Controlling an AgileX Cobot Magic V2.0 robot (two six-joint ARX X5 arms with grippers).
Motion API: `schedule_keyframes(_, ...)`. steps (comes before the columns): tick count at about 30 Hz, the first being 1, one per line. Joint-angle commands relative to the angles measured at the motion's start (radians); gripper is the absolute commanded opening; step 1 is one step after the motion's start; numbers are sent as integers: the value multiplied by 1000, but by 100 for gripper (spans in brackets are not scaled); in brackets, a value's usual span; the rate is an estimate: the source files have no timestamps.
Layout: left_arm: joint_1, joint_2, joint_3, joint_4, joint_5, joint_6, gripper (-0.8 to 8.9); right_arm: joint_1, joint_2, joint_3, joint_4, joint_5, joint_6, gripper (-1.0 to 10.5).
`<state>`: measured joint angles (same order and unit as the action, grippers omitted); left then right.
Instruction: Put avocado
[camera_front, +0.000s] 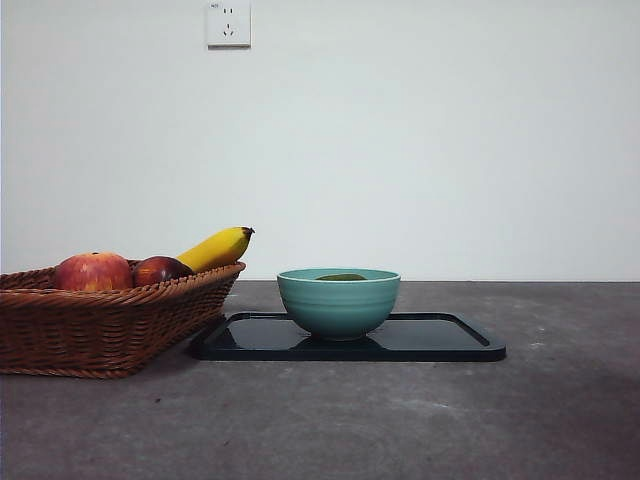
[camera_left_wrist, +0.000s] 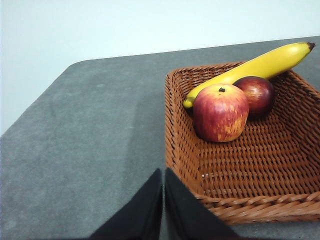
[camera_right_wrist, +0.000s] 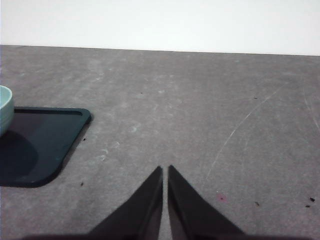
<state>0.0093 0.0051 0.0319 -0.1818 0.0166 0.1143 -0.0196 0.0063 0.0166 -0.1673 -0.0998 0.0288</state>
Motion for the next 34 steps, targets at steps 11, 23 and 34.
schedule_keyframes(11, 3, -2, -21, -6, -2, -3, 6, 0, -3, -6, 12, 3, 19, 9)
schedule_keyframes(23, 3, -2, -21, -6, -2, -3, 6, 0, -3, -6, 12, 3, 19, 9)
schedule_keyframes(34, 3, -2, -21, -6, -2, -3, 6, 0, -3, -6, 12, 3, 19, 9)
